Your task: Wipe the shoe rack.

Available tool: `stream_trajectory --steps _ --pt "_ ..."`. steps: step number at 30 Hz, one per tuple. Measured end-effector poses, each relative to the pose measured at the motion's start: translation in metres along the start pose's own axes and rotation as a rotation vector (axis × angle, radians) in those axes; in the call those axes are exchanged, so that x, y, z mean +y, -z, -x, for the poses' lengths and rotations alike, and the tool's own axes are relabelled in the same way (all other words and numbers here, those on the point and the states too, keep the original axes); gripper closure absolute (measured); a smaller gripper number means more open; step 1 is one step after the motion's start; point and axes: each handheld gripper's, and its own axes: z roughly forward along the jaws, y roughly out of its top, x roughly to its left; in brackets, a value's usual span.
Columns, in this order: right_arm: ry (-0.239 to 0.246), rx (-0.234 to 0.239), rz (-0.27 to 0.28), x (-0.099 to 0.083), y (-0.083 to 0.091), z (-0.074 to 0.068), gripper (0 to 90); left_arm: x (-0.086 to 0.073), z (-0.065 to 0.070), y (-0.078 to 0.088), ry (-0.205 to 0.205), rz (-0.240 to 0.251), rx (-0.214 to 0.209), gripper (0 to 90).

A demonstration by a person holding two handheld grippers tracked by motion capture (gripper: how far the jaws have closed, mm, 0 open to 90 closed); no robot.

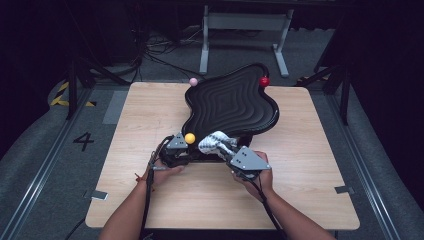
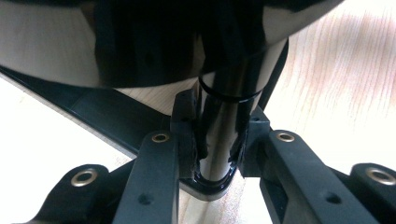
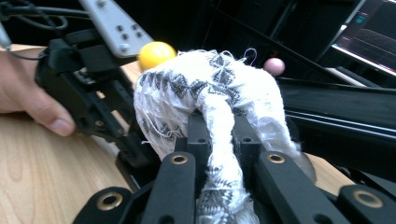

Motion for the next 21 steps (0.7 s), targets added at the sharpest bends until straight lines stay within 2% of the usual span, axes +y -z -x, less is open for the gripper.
stream_trajectory --steps 8,14,16,17,18,19,21 --pt "0.027 0.025 -0.017 0.002 -0.011 -0.012 81.7 0.0 0.0 0.0 -0.002 -0.001 0.001 73.9" --pt "-0.007 -0.022 -0.007 0.0 0.004 0.003 81.7 0.0 0.0 0.0 -0.003 0.0 0.002 73.9" --pt "-0.023 -0.059 0.001 -0.001 0.016 0.014 81.7 0.0 0.0 0.0 -0.003 0.0 0.002 73.9" --pt "-0.023 -0.059 0.001 -0.001 0.016 0.014 81.7 0.0 0.0 0.0 -0.001 0.0 0.0 73.9" --pt "-0.038 -0.073 0.007 -0.002 0.025 0.021 81.8 0.0 0.0 0.0 -0.001 -0.002 -0.001 73.9" --pt "-0.038 -0.073 0.007 -0.002 0.025 0.021 81.8 0.0 0.0 0.0 -0.001 -0.002 -0.001 73.9" --pt "-0.055 -0.099 0.02 -0.002 0.036 0.03 81.8 0.0 0.0 0.0 -0.001 -0.003 -0.003 73.9"
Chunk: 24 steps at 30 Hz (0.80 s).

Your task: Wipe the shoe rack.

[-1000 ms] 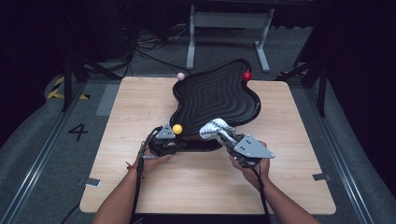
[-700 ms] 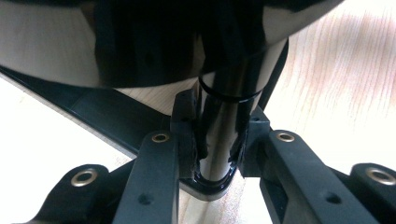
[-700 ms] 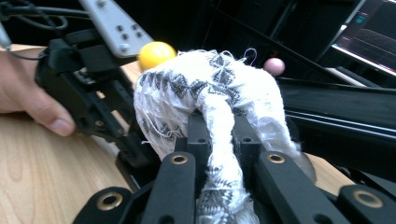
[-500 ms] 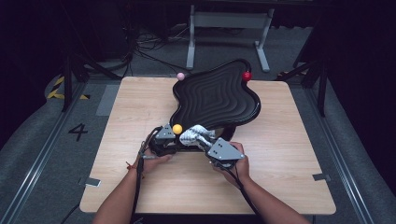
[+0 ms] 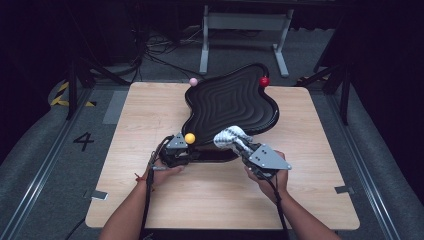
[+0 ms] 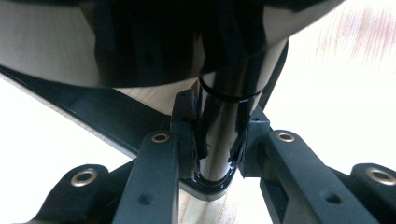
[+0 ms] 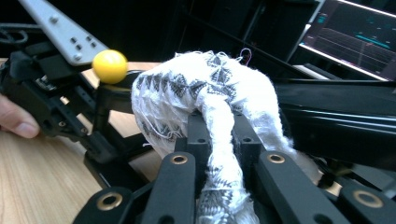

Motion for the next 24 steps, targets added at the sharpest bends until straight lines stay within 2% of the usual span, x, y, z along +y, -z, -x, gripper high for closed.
stream_trajectory --steps 9,12,17,18,20,21,24 --pt "-0.005 -0.072 0.014 0.003 0.027 0.016 81.8 0.0 -0.002 0.001 -0.008 -0.003 -0.014 73.9" --pt "-0.021 -0.087 0.023 0.004 0.034 0.025 81.7 0.0 -0.002 0.001 -0.013 0.002 -0.021 73.9" --pt "-0.033 -0.116 0.033 0.005 0.04 0.035 81.7 0.0 -0.002 0.001 -0.009 0.0 -0.023 74.0" --pt "-0.031 -0.137 0.036 0.005 0.042 0.039 81.7 0.0 -0.003 0.001 -0.012 -0.001 -0.025 73.9" --pt "-0.036 -0.14 0.037 0.005 0.044 0.041 81.7 -0.001 -0.003 0.002 -0.011 -0.008 -0.027 73.9" --pt "-0.05 -0.162 0.048 0.006 0.047 0.047 81.7 -0.001 -0.004 0.002 -0.008 -0.001 -0.029 74.0" --pt "-0.072 -0.177 0.054 0.008 0.05 0.058 81.7 -0.002 -0.005 0.002 -0.007 -0.001 -0.034 73.9"
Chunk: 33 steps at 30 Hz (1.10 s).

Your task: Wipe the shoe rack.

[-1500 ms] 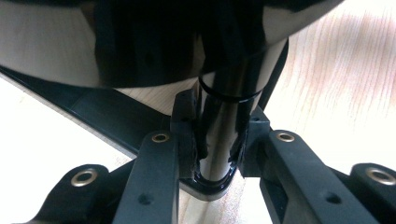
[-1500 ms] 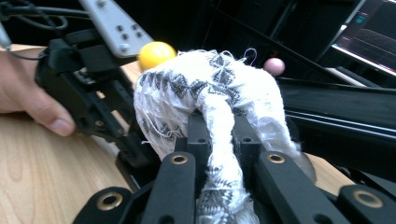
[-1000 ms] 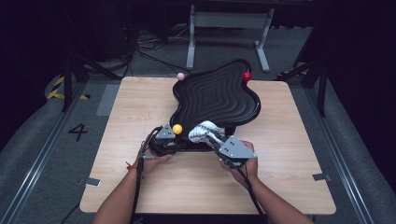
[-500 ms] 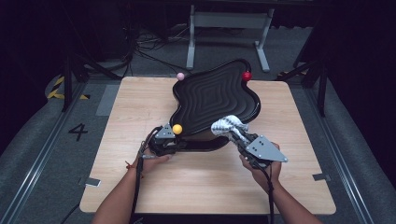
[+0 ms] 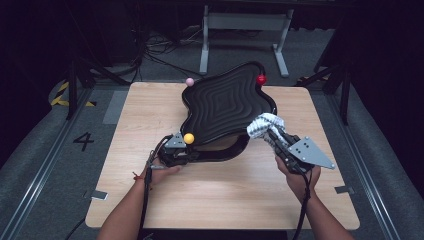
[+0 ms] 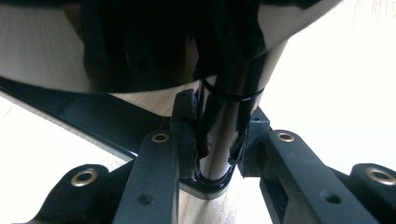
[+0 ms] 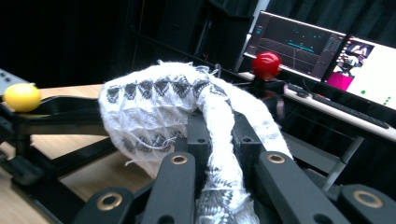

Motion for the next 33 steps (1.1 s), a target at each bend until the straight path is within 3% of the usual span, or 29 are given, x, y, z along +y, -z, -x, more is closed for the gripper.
stream_trajectory --steps 3,7,14,20,24,26,33 --pt "0.007 -0.017 0.005 0.001 -0.001 0.006 81.7 0.0 0.0 0.0 0.002 0.0 -0.004 73.9" --pt "-0.032 -0.04 0.001 0.002 -0.009 0.024 81.7 0.0 -0.001 0.0 0.002 -0.002 -0.01 73.9" --pt "-0.02 -0.055 -0.023 0.004 -0.024 0.037 81.6 0.0 -0.001 0.0 0.001 -0.004 -0.015 73.9" --pt "-0.026 -0.028 -0.005 0.004 -0.021 0.036 81.6 0.0 -0.002 0.001 0.001 -0.006 -0.019 73.9" --pt "0.012 0.014 0.001 0.006 -0.014 0.027 81.6 0.0 -0.002 0.001 0.001 -0.01 -0.019 73.8" --pt "0.027 0.01 -0.007 0.008 -0.014 0.027 81.6 0.0 -0.002 0.001 -0.001 -0.012 -0.022 73.9" --pt "-0.057 -0.017 -0.036 0.009 -0.029 0.053 81.4 0.0 -0.003 0.001 0.004 -0.008 -0.026 73.8"
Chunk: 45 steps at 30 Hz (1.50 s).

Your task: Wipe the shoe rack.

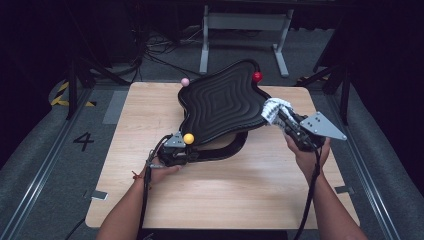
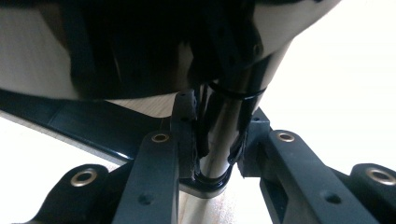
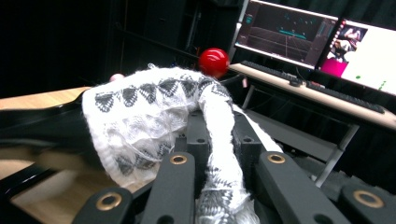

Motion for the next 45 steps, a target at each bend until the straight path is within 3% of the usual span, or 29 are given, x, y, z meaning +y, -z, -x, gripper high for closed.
stream_trajectory --steps 6,10,21,27,30,36,40,45 --pt "0.003 -0.006 -0.017 0.004 -0.015 0.011 81.4 0.0 0.0 0.0 0.0 0.0 -0.002 73.8" --pt "-0.011 0.029 -0.031 0.004 -0.03 0.023 81.4 0.0 0.0 0.0 -0.004 -0.001 -0.005 73.8" --pt "0.002 0.021 -0.066 0.003 -0.05 0.029 81.3 0.0 0.0 0.0 -0.005 -0.003 -0.005 73.9" --pt "-0.021 0.018 -0.083 -0.002 -0.056 0.031 81.3 0.0 0.0 0.0 -0.008 -0.002 -0.005 73.8" --pt "-0.033 0.041 -0.076 -0.007 -0.048 0.031 81.1 0.0 0.0 0.0 -0.011 -0.001 -0.003 73.8" --pt "0.016 0.063 -0.053 -0.008 -0.023 0.024 81.0 0.0 0.001 0.0 -0.005 0.001 0.0 73.9" --pt "0.074 0.111 -0.031 -0.007 -0.002 0.014 81.0 0.0 0.0 0.0 -0.005 0.0 0.001 73.8" --pt "0.105 0.156 -0.013 -0.009 0.009 -0.002 80.8 0.0 0.0 0.0 -0.005 0.0 0.0 73.8"
